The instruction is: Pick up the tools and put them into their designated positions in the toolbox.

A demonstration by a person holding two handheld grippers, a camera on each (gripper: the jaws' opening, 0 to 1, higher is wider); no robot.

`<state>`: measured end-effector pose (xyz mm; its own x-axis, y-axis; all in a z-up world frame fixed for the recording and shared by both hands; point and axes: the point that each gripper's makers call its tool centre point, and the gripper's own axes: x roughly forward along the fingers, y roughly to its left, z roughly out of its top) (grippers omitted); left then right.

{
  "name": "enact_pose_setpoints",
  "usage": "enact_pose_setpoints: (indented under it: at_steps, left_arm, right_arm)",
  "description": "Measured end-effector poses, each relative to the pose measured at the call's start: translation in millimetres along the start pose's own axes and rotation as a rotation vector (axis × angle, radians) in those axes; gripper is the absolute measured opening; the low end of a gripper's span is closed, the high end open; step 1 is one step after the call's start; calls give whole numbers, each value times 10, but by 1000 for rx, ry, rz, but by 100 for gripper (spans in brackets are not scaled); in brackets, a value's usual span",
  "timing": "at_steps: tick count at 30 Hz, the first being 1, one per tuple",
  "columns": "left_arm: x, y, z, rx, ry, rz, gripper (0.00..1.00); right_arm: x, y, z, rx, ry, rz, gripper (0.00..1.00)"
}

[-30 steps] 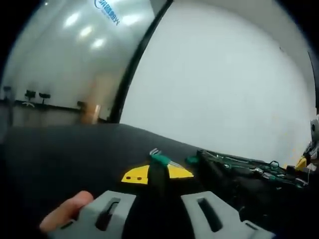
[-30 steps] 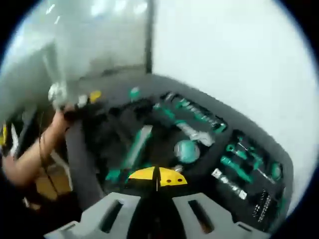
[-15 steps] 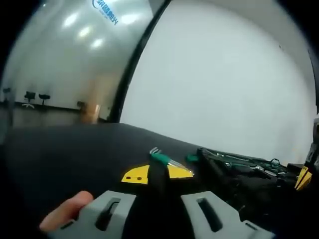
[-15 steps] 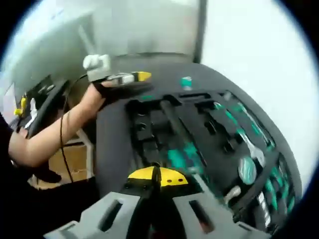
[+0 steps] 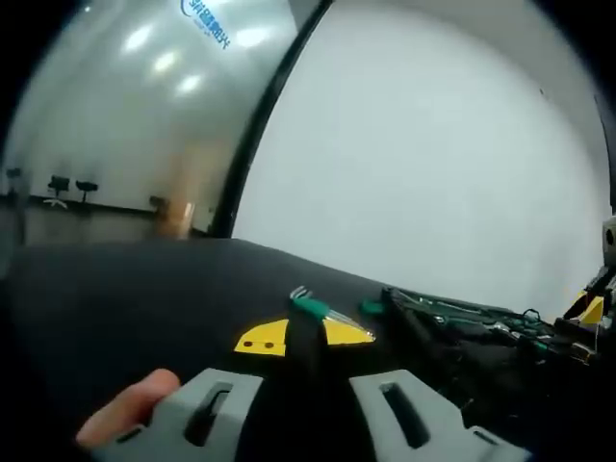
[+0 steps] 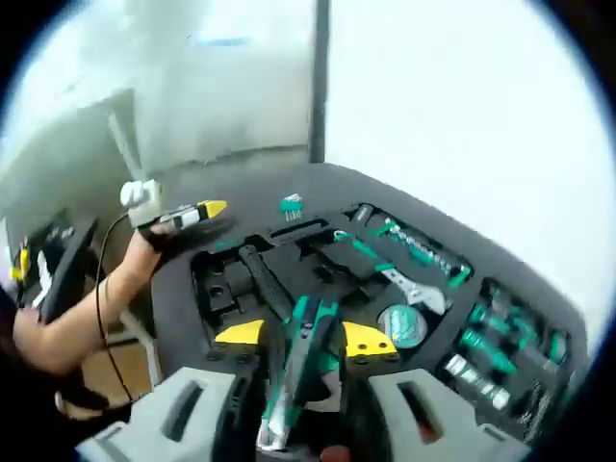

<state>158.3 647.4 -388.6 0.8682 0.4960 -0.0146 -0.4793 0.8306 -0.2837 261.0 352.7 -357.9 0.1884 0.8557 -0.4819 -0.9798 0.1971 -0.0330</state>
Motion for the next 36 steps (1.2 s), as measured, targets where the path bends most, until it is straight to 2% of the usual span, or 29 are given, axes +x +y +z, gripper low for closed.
enact_pose_setpoints:
  at_steps: [1,3,7,10,12,13,15,16,18,19,20,21,23,25,27,29,31,33,35,36]
  left_arm:
    - [11,3,-5,1,2,0,13]
    - [9,-1,-13,6,5,1,13]
    - [-39,-35,-26,15,12,3,13]
    - [-33,-31,-30,21,15,4,13]
    - [-40,-31,-25,22,13,5,13]
    - [-41,-30,-22,23,13,4,13]
    - [-42,-32,-21,23,14,3,13]
    - [-43,-33,-19,24,14,4,13]
    - [-43,-31,-17,26,13,5,13]
    - [-43,-31,-16,28,13,6,13]
    - [-44,-31,-15,28,13,6,13]
    - [-31,-18,-16,28,13,7,13]
    - [-14,-7,-17,27,14,6,13]
    - [-23,-12,-16,29,13,7,13]
    - [-27,-15,-18,31,14,7,13]
    - [-22,-11,-20,32,15,7,13]
    - [-24,-14,-22,32,14,7,13]
    - [-35,-22,-24,32,14,7,13]
    - [-38,-23,-24,32,14,7,13]
    - [-40,-23,-22,32,13,7,13]
  right_arm:
    - [40,-9,2,-33,-30,-24,26]
    - [137,-5,-49,-109,-35,-45,23]
    - [303,51,-114,-95,-15,-35,20]
    - [338,17,-72,-166,-16,-59,15]
    - [331,5,4,-136,-51,-72,15]
    - [325,-11,6,-99,-43,-86,18]
    - [325,-20,-23,-22,-22,-73,35]
    - [349,-16,-72,1,5,-52,37]
    - [425,-44,-198,-8,40,-50,34]
    - [438,-65,-254,-58,59,-61,28]
    - [445,-92,-183,-25,7,-73,24]
    - [461,-62,-196,-34,25,-54,24]
    - [471,57,-162,-40,7,15,23]
    - [502,183,-121,17,4,87,23]
    - [527,310,-97,10,5,145,23]
    - [559,458,-57,-23,-11,187,23]
    - [615,617,-53,-101,-11,255,23]
    - [641,767,-8,-153,-52,298,23]
    - [650,875,-24,-180,-32,351,23]
    - [688,878,-10,-167,-24,364,23]
